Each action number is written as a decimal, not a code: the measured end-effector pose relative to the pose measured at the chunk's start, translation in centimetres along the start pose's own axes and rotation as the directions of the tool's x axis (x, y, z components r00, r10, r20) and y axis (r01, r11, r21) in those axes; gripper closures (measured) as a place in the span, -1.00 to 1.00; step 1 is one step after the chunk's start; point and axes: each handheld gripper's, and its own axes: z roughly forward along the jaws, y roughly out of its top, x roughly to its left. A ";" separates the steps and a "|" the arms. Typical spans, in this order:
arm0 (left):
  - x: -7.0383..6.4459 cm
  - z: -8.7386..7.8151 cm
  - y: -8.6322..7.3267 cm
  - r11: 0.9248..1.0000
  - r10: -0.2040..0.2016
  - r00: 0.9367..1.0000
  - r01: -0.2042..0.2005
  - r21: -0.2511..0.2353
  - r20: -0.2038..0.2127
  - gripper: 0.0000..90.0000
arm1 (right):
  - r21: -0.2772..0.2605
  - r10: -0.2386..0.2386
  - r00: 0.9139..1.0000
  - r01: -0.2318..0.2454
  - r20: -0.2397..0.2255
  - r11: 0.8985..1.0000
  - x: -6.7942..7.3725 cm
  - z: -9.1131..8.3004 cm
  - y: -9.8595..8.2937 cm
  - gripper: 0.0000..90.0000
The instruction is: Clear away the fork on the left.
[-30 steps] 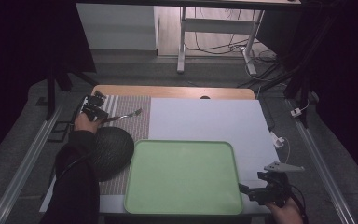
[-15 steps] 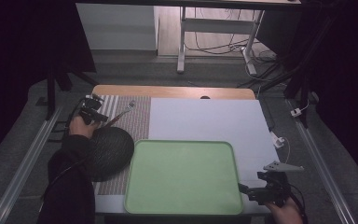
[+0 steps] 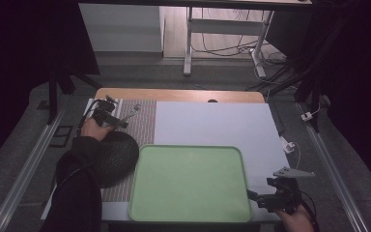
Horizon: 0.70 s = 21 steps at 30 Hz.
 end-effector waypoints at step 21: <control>0.0 -0.6 0.0 0.999 0.030 0.999 -0.029 0.027 -0.023 0.66 | -0.001 0.001 1.000 -0.001 0.001 1.000 0.0 0.0 0.0 -0.91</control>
